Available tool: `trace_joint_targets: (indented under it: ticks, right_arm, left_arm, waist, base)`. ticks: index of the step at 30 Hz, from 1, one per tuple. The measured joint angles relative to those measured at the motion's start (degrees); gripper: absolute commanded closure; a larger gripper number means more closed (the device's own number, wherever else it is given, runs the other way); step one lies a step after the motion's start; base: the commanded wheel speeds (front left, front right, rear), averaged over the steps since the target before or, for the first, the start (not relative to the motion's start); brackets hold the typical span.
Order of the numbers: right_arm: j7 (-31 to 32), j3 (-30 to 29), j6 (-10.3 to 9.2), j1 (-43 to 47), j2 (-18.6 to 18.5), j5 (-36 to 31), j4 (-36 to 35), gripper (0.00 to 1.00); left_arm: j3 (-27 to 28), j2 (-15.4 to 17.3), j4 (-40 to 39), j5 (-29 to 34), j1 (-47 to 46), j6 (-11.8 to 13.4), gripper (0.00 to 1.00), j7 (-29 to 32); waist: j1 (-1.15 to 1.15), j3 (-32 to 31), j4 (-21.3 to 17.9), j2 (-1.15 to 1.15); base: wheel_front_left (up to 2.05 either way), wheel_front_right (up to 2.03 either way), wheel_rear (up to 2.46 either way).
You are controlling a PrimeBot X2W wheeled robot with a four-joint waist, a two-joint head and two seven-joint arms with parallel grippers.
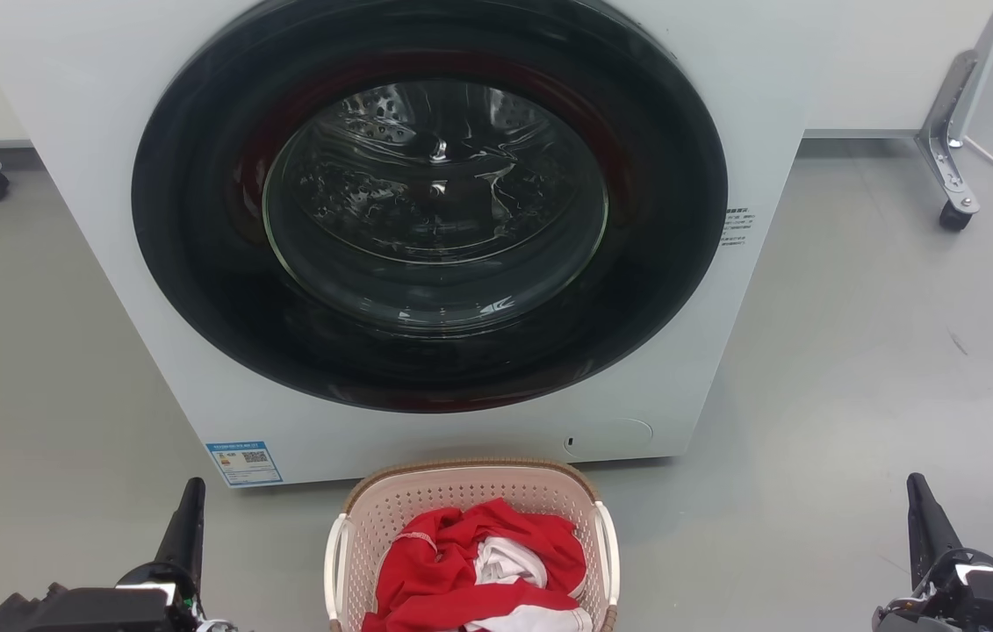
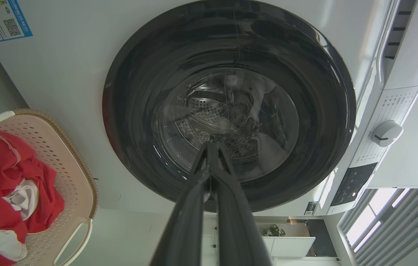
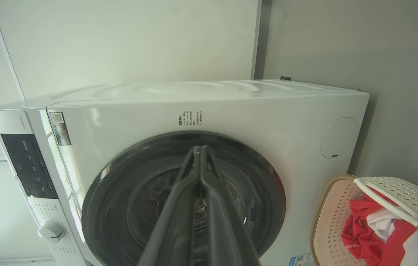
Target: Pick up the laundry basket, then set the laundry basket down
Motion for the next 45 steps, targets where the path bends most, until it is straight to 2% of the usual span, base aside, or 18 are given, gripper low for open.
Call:
trace_joint_targets:
  ticks: [45]
  right_arm:
    - [0.0, 0.0, 0.0, 0.0, 0.0, 0.0, 0.0, 1.0]
  left_arm:
    - [0.0, 0.0, 0.0, 0.0, 0.0, 0.0, 1.0, 0.0]
  waist:
    - [0.0, 0.0, 0.0, 0.0]
  base:
    - [0.0, 0.0, 0.0]
